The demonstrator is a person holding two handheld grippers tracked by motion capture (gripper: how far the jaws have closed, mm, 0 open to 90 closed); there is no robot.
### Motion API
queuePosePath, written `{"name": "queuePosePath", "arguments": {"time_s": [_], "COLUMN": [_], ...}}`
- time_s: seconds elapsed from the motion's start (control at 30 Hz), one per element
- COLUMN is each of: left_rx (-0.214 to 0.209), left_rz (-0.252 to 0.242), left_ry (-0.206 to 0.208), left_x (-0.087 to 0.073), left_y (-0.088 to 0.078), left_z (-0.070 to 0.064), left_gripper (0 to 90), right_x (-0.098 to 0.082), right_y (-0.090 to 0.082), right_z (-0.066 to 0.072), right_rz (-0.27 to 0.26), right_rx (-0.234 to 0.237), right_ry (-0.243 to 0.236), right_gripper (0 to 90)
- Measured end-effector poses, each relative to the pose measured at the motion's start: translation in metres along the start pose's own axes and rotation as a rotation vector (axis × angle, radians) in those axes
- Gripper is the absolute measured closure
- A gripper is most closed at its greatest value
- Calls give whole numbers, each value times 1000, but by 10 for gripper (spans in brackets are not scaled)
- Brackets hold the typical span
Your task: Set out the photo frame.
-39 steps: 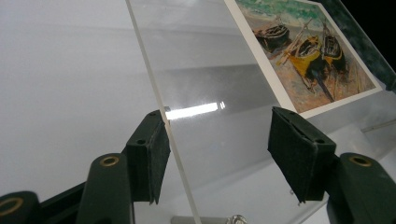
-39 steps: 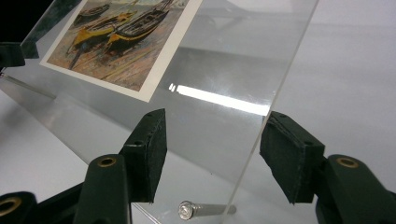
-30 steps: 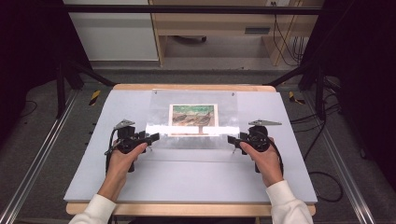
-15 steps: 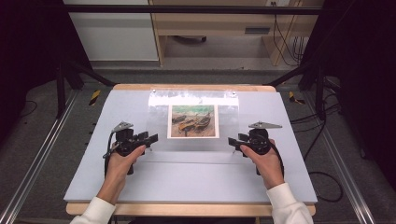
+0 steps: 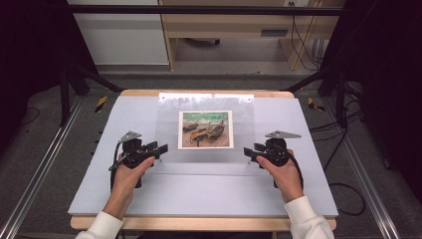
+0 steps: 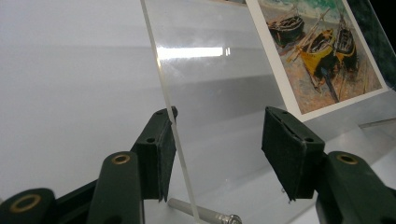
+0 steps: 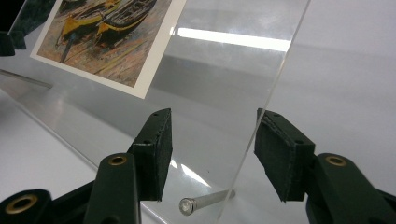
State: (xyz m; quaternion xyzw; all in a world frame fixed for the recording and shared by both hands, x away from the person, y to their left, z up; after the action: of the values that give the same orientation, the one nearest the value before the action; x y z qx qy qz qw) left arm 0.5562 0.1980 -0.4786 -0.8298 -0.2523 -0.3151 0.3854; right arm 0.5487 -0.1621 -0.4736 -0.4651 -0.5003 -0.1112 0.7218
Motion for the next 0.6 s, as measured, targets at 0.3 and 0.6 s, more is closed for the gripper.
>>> {"name": "queuePosePath", "arguments": {"time_s": [0.3,0.6], "left_rx": [6,16], "left_rz": [-3,-5], "left_ry": [6,20], "left_x": [-2,-5], "left_y": [-2,-7], "left_z": [-1,-4], "left_gripper": [450,459], "right_x": [-2,-3], "right_y": [-2,-5], "right_z": [1,3], "right_rz": [3,0], "right_rx": [-3,-8], "right_ry": [-5,-17], "right_gripper": [483,509]}}
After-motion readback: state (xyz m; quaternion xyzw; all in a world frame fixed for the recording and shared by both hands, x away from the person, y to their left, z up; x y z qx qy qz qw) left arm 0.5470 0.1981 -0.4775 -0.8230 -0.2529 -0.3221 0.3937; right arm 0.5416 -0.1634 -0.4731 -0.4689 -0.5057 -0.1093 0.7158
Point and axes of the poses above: each handheld gripper's, and its own axes: y roughly forward along the jaws, x roughly out of its top, z roughly to its left, the point moved 7 cm from there along y, roughly forward along the jaws, and after that the axes turned 13 degrees about -y, right-handed, at the moved point
